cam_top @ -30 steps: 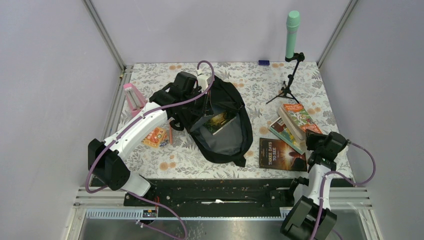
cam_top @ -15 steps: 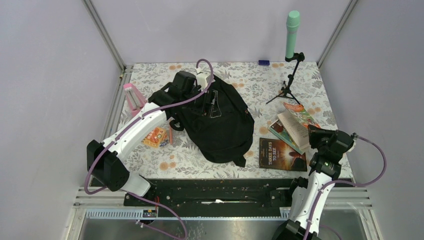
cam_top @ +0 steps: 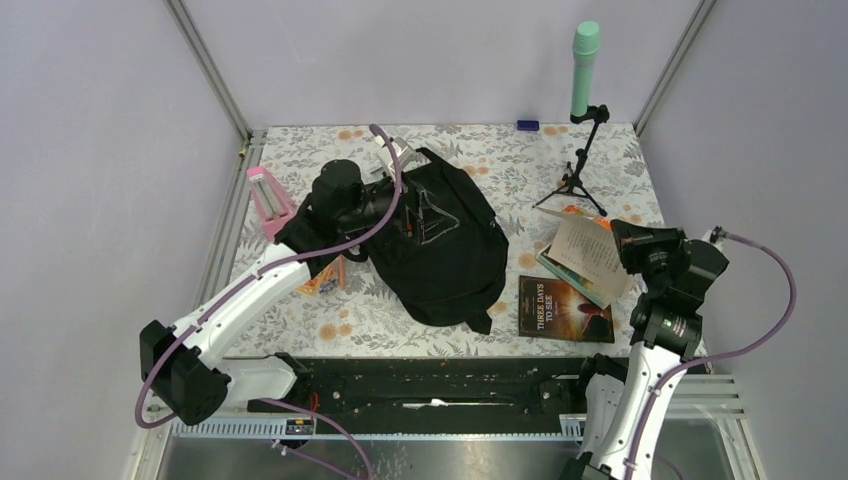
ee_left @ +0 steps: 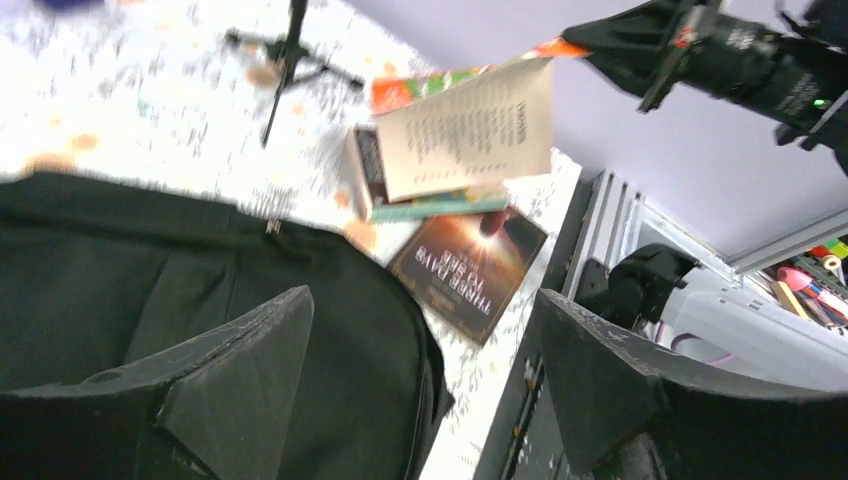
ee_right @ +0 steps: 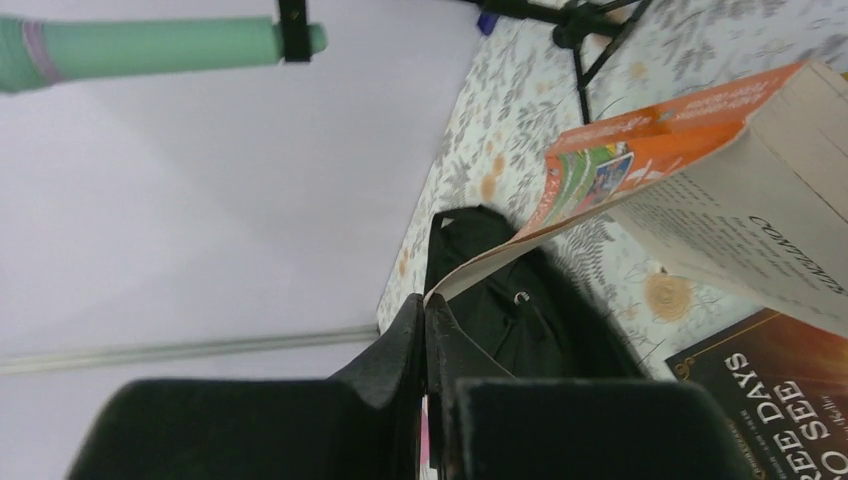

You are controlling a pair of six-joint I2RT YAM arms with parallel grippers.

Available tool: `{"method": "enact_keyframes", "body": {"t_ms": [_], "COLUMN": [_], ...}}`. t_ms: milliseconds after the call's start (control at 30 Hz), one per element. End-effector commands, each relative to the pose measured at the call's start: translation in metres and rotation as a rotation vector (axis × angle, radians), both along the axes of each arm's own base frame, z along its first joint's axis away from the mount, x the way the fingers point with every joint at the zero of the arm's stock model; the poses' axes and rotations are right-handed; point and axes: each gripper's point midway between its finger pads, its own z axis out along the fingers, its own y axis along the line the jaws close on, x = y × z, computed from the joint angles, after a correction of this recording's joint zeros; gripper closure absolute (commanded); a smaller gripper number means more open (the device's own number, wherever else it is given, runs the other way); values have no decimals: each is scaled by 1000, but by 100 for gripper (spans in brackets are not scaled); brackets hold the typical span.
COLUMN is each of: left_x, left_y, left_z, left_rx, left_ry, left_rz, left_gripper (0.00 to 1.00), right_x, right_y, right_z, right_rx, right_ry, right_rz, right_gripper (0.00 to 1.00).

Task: Pack the student bag
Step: Pick up the book from the center of the board.

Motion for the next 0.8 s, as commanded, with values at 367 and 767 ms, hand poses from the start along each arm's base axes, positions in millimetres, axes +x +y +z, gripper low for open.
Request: {"method": "enact_keyframes", "body": {"t_ms": [367, 767], "left_x": [-41, -3], "left_y": [-112, -158], "left_z": [62, 14], "left_rx": [-27, 165], "left_ry": [-497, -556], "left_rz": [-273, -227], "left_gripper": [12, 6], "right_x": [5, -8], "right_y": [73, 106], "right_z": [80, 99], "right_rx": [-130, -133], "right_ry": [-131, -165], "right_rz": [289, 456], "right_gripper": [100, 100]}}
